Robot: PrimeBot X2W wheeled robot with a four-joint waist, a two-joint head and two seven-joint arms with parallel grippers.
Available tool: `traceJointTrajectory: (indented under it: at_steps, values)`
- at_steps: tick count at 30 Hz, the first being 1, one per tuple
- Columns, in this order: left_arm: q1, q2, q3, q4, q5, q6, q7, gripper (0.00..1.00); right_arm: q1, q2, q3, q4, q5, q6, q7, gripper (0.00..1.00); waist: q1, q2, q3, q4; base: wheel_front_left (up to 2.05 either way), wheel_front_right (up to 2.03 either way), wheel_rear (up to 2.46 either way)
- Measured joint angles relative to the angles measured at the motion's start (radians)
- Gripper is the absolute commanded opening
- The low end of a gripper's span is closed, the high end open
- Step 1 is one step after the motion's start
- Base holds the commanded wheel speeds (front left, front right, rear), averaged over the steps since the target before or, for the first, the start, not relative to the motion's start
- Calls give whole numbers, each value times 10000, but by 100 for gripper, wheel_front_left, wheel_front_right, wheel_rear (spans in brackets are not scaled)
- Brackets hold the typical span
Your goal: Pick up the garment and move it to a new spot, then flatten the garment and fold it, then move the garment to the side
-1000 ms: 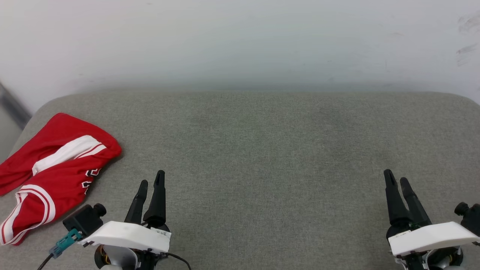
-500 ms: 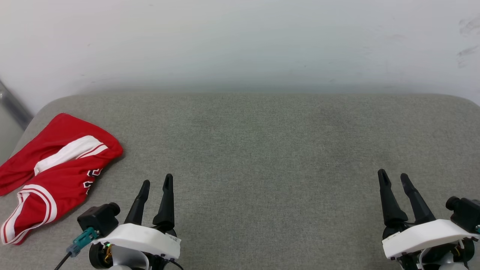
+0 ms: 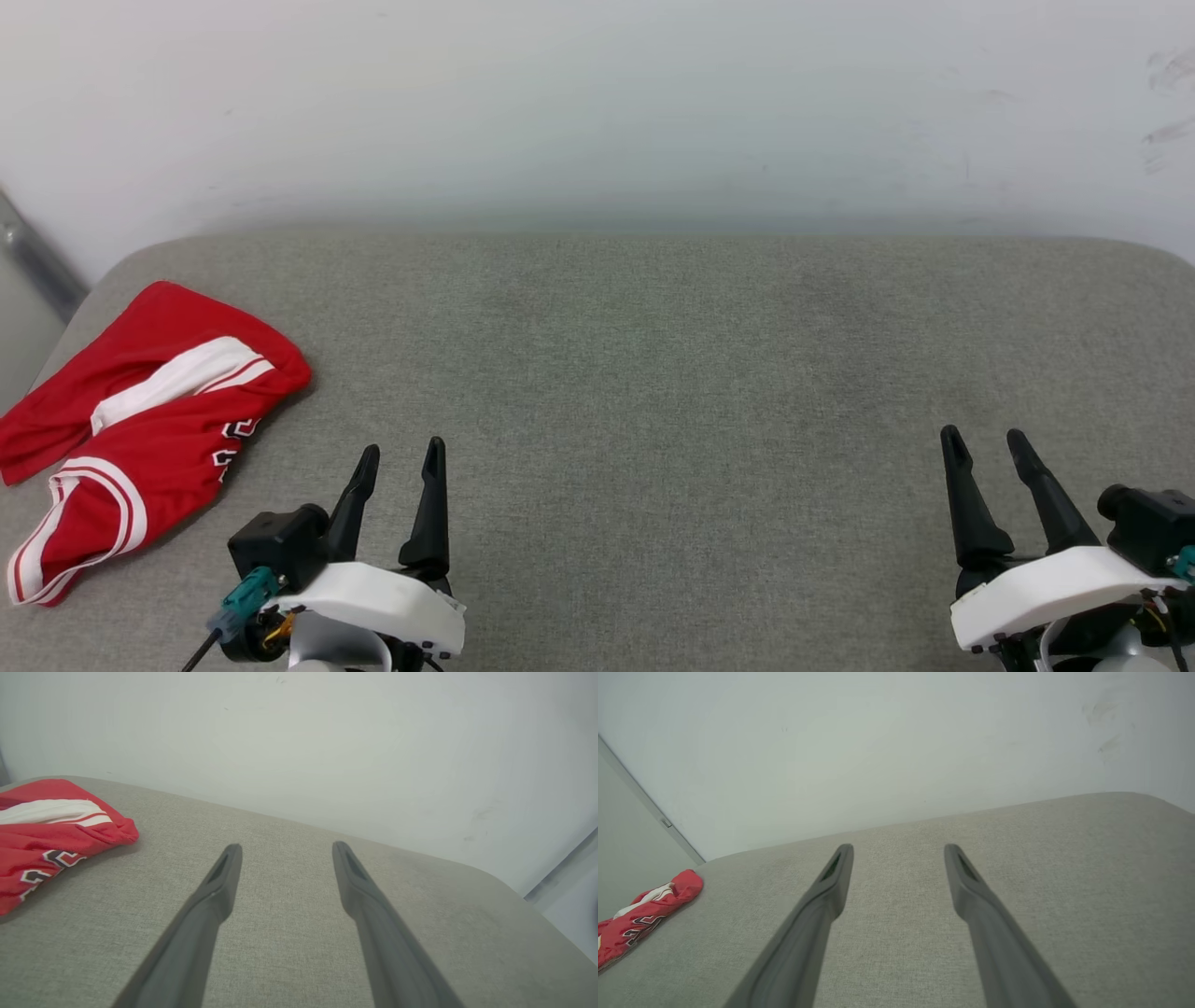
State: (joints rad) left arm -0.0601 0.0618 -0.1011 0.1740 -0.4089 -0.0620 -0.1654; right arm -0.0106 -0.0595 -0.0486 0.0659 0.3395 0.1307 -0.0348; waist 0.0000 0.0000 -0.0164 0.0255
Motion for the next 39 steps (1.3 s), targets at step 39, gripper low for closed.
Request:
traceJointTrajectory:
  at_steps: [39]
  values:
    - [-119, -86, -309, 690, 2541, 224, -815, 100, 126, 71, -209, -410, -2767, 2, -82, 100, 0, 0, -12, 72, 0, 0, 0]
